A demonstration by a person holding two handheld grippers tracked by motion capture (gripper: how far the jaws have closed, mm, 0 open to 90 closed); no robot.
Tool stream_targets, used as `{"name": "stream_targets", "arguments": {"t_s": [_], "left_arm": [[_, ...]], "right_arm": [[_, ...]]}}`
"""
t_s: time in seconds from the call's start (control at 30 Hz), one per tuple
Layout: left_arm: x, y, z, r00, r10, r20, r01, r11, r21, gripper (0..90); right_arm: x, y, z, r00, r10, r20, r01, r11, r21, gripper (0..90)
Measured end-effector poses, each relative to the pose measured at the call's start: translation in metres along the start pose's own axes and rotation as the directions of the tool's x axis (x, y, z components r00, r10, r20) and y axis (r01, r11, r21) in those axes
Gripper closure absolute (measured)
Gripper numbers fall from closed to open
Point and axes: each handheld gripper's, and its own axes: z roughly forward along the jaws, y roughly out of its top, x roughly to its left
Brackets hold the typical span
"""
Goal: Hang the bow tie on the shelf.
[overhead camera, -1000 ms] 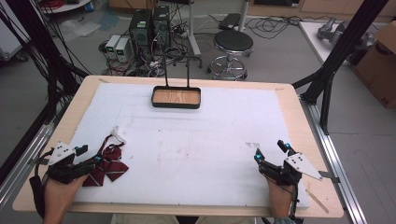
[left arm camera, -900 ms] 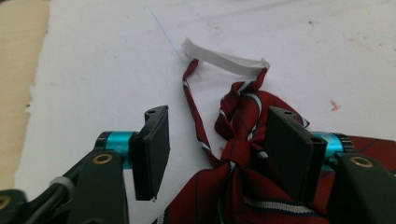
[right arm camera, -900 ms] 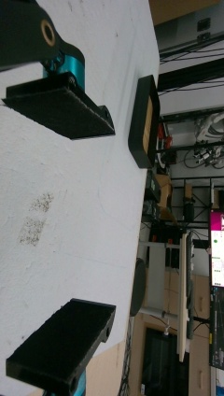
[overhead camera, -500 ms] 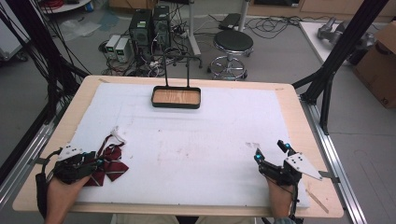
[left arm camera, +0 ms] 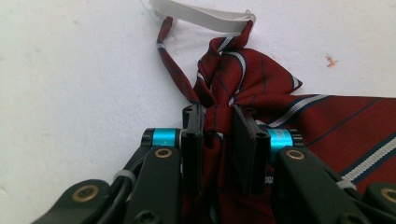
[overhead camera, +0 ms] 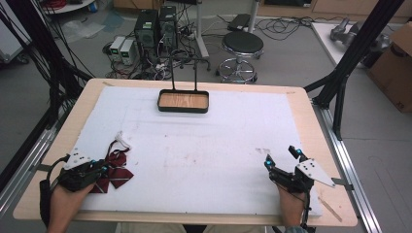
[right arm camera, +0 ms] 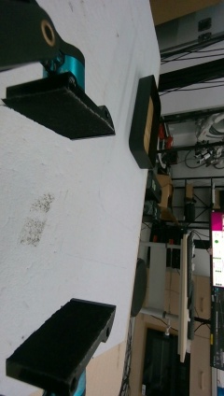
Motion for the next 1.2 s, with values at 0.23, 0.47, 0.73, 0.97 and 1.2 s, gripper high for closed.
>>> {"name": "stream_targets", "arguments": {"t_s": [0.23,0.47,0.73,0.97,1.2], "left_arm": [[-0.011,0.015,-0.017,0.9923,0.108,-0.061,-0.115,0.9825,-0.146,74.1],[-0.007,0.032,-0.024,0.9982,0.057,-0.019,-0.059,0.9742,-0.218,74.1],[0.0,0.052,-0.027,0.999,0.04,0.021,-0.033,0.9618,-0.272,74.1],[0.009,0.081,-0.02,0.9983,0.025,0.053,-0.007,0.9493,-0.314,74.1],[0.013,0.114,-0.012,0.994,0.001,0.11,0.038,0.9368,-0.348,74.1]], "right_arm": [[0.0,0.0,0.0,1.0,0.001,0.001,-0.001,1.0,0.002,11.6],[0.0,0.0,0.0,1.0,0.002,0.001,-0.002,1.0,0.002,11.5],[0.0,0.0,0.0,1.0,0.002,0.0,-0.002,1.0,0.004,11.5],[-0.001,0.0,0.0,1.0,0.005,0.002,-0.005,1.0,0.007,11.6],[-0.001,0.0,0.0,1.0,0.006,-0.001,-0.006,1.0,0.007,11.5]]}}
